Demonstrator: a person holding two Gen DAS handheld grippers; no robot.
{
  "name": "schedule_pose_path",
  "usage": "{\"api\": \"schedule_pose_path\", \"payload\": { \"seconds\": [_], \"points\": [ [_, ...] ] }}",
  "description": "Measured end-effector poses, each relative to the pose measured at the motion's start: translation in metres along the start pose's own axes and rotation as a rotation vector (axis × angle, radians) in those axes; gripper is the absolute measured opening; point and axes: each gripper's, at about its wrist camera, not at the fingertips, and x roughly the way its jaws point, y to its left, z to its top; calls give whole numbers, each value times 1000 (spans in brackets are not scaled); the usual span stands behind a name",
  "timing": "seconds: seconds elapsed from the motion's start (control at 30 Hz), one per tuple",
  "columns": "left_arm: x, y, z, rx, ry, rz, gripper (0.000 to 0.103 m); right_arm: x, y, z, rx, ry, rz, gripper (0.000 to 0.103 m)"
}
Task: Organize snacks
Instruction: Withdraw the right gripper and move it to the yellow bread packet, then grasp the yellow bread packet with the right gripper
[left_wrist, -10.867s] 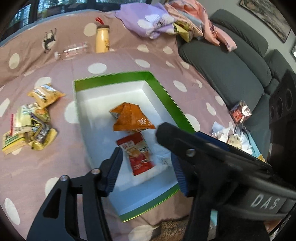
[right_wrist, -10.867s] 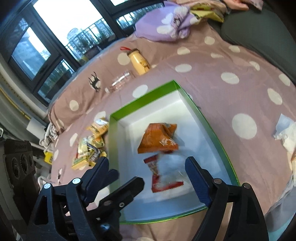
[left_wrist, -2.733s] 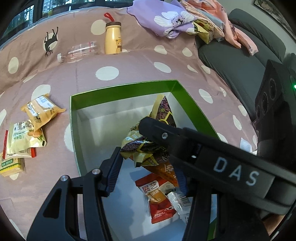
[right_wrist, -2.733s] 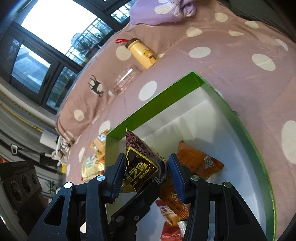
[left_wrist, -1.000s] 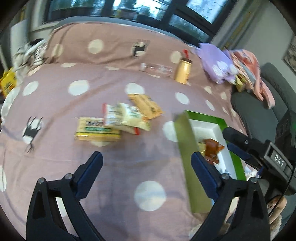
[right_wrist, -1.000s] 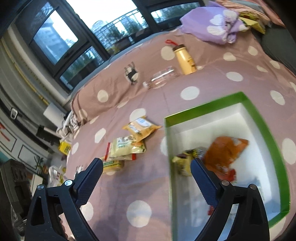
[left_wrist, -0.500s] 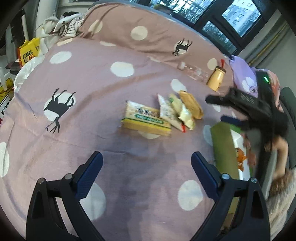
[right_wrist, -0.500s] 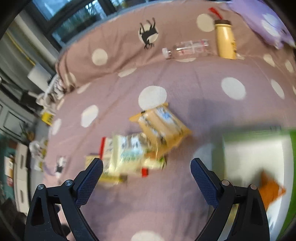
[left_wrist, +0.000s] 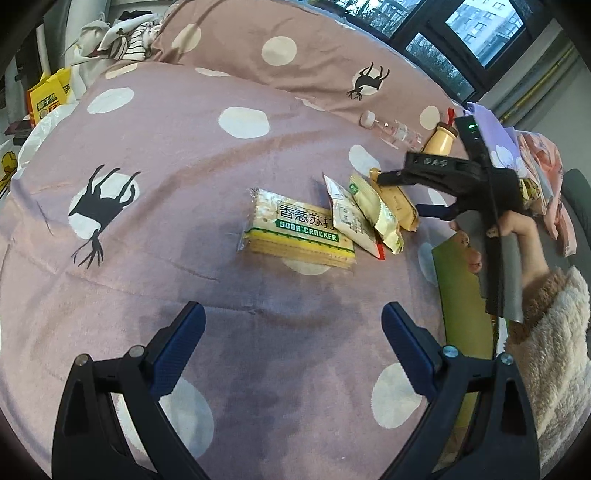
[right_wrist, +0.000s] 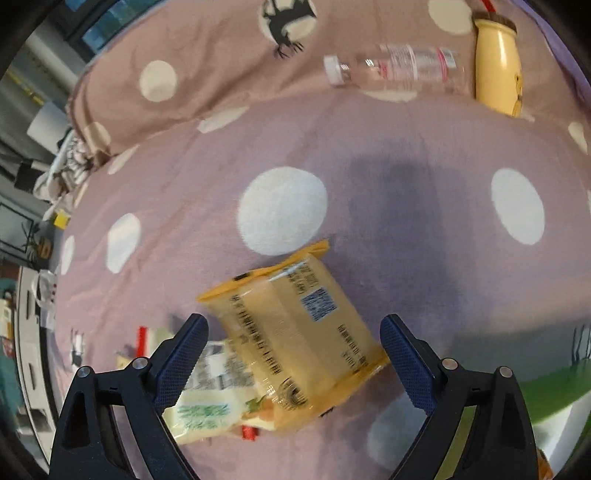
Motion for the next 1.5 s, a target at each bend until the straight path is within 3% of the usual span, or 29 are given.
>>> {"api": "schedule_pose_path", "payload": {
  "seconds": [0.1,0.23,0.43,0.5,0.67,0.87,1.03,1.2,1.3,1.5],
  "points": [
    [0,0,-1,4,-2,4,97,8,-1,-3,-41,6,-25,68],
    [0,0,-2,-10,-1,11,96,-3,6,-15,-108,-58,-44,60],
    [-14,-7,-8,5,-22,37,96,-40,16,-40,-109,-93,24,60],
    [-21,-9,-11,9,-31,39,96,-63,21,-56,-98,-95,52,60],
    [-35,-8,-21,4,-44,60,96,-102,42,-113,-136,-122,25,60],
    [-48,0,-36,-18,-45,75,95,-94,64,-182,-160,-70,56,60],
    [-52,9,-46,-40,-33,81,95,-74,70,-216,-136,-29,8,60],
    [-52,11,-56,-53,-15,78,93,-67,66,-231,-90,15,58,61],
    [-49,9,-61,-53,4,56,90,-82,59,-234,-49,-31,92,65],
    [-33,-17,-73,-7,67,-33,72,-106,36,-234,35,-120,164,65]
  ]
}}
